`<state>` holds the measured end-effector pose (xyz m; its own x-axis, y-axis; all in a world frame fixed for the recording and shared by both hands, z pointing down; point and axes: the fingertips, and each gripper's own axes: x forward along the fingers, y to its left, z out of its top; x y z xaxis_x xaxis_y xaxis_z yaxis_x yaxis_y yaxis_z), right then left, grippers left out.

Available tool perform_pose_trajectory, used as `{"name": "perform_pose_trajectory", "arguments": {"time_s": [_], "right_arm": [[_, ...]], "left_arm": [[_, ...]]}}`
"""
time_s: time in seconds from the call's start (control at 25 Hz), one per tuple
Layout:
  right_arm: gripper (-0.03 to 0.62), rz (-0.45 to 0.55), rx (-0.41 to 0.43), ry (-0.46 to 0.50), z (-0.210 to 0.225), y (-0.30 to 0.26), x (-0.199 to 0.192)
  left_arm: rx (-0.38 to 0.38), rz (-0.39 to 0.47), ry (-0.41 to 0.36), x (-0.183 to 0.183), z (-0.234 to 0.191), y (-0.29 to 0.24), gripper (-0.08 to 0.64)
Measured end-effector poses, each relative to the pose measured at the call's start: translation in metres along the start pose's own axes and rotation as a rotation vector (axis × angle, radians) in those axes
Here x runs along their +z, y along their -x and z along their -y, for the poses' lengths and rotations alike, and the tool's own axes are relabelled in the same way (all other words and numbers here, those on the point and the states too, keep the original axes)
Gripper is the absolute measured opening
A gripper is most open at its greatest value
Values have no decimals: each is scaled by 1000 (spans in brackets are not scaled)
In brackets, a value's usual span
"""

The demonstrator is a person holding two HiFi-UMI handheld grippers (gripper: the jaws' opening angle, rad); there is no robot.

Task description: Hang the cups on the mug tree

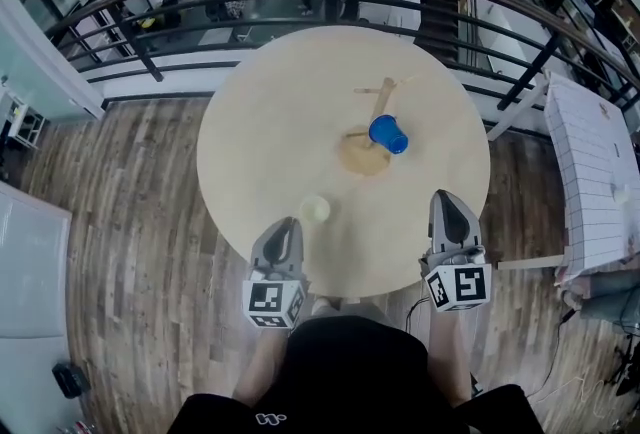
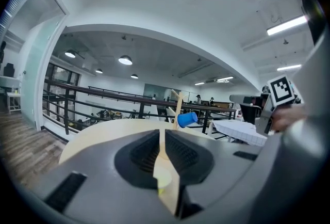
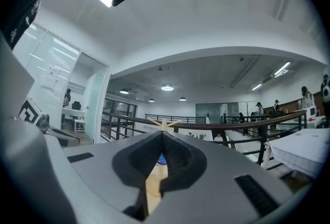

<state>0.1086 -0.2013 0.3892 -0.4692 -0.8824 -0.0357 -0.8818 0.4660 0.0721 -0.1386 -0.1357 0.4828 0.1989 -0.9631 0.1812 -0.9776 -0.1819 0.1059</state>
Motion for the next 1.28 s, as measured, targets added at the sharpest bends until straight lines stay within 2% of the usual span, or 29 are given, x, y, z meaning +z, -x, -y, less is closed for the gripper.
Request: {"name": "perform_pose_trajectory", "arguments": {"time_s": [0.12, 0.2, 0.24, 0.36, 0.52, 0.64, 0.84, 1.08, 1.28], "right_arm": [[8, -19, 2, 7, -2, 6, -2], [8, -33, 5, 9, -4, 11, -5], [8, -41, 6, 7, -6, 13, -6], [8, -55, 21, 9, -12, 16, -6], [8, -86, 51, 23, -24, 21, -10], [8, -119, 61, 32, -34, 26, -16], [8, -158, 49, 48, -29, 39, -24], [8, -192, 20, 57, -31, 40, -30], [8, -210, 39, 57, -36, 39, -36]], "left_arm": [[-51, -43, -26, -18, 5, -7, 28], [-87, -102, -48, -37, 10, -14, 201], [-105, -135, -56, -48, 12, -18, 245], [-134, -215, -92, -82, 12, -28, 282], [-125, -315, -147, -118, 8, -49, 331], [-130, -390, -145, -149, 0, -64, 348], [-131, -452, -135, -185, -3, -87, 350], [-127, -430, -135, -192, -14, -104, 348], [-139, -427, -129, -192, -10, -112, 335]]}}
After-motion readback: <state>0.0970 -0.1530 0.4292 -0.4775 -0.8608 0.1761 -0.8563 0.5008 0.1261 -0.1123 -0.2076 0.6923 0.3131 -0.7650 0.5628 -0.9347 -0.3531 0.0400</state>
